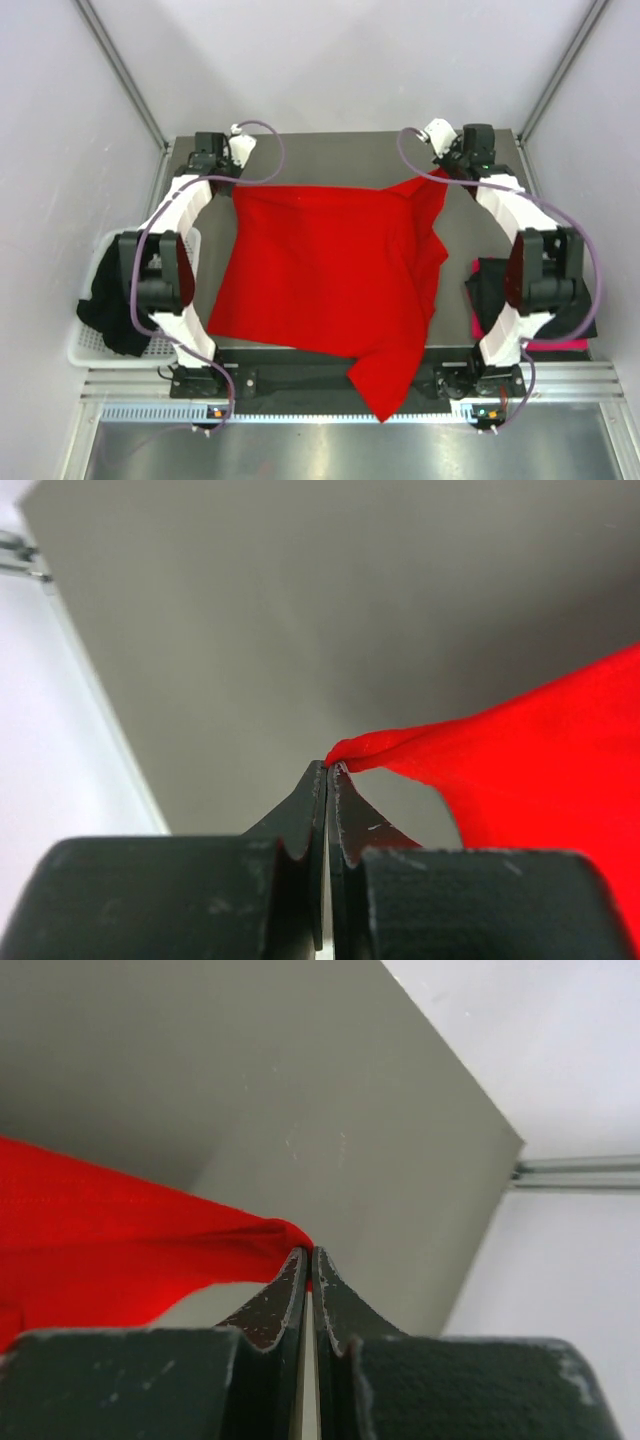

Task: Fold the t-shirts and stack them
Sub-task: Flatten the tshirt out

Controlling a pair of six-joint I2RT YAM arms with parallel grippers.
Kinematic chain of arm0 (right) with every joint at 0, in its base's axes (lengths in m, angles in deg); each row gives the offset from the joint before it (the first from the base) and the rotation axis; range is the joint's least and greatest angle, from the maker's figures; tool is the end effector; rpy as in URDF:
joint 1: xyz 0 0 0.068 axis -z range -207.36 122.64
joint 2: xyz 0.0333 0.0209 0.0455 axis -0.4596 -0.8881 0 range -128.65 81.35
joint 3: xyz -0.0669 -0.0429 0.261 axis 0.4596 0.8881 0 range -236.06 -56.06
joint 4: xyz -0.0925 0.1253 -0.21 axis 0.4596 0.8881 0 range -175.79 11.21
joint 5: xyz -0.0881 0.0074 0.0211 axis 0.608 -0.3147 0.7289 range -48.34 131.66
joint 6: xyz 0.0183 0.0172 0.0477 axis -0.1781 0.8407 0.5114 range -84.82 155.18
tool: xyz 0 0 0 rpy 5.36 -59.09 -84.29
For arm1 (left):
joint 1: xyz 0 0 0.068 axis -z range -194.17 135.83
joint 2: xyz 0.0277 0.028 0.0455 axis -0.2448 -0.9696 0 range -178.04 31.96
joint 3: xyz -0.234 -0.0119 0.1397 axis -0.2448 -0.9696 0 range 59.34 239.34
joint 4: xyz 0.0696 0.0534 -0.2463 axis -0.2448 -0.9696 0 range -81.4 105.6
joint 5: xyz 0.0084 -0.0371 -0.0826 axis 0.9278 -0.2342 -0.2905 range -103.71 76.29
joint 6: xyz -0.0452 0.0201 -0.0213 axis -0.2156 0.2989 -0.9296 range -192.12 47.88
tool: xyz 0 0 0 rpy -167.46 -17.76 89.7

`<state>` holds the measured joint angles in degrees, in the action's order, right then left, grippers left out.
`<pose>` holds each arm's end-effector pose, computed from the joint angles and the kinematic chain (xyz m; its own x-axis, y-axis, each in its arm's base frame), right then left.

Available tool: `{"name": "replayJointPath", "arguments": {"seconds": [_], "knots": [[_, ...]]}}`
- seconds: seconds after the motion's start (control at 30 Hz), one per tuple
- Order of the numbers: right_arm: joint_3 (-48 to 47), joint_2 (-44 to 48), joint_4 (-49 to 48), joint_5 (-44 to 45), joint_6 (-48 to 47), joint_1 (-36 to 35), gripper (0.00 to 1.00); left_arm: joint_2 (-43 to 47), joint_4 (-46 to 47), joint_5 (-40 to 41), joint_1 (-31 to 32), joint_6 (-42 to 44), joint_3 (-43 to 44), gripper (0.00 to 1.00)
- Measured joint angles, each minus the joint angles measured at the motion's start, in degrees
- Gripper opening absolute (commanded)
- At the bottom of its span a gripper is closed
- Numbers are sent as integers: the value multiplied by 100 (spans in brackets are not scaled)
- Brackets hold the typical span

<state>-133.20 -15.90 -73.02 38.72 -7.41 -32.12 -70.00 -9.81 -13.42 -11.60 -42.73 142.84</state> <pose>0.3945 0.0346 0.2881 -0.3131 -0.7043 -0.6371 -0.4589 0.6995 -0.5478 0.4047 -0.0180 0.2751 -0.5829 0.5174 -0.6266 0.3755 0.8553 0.3569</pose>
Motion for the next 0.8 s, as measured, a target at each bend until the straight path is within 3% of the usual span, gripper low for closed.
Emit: {"name": "replayJointPath", "arguments": {"seconds": [0.27, 0.43, 0.63, 0.8], "knots": [[-2022, -2430, 63, 295, 522, -39, 0, -1681, 385, 387, 4, -258, 859, 0], [-3158, -3169, 240, 420, 903, -55, 0, -2098, 686, 743, 4, -428, 1137, 0], [-3786, -3003, 289, 485, 1185, -70, 0, -1860, 844, 787, 7, -669, 1290, 0], [-2935, -1714, 444, 492, 1167, -70, 0, -612, 699, 470, 17, -859, 1051, 0]]}}
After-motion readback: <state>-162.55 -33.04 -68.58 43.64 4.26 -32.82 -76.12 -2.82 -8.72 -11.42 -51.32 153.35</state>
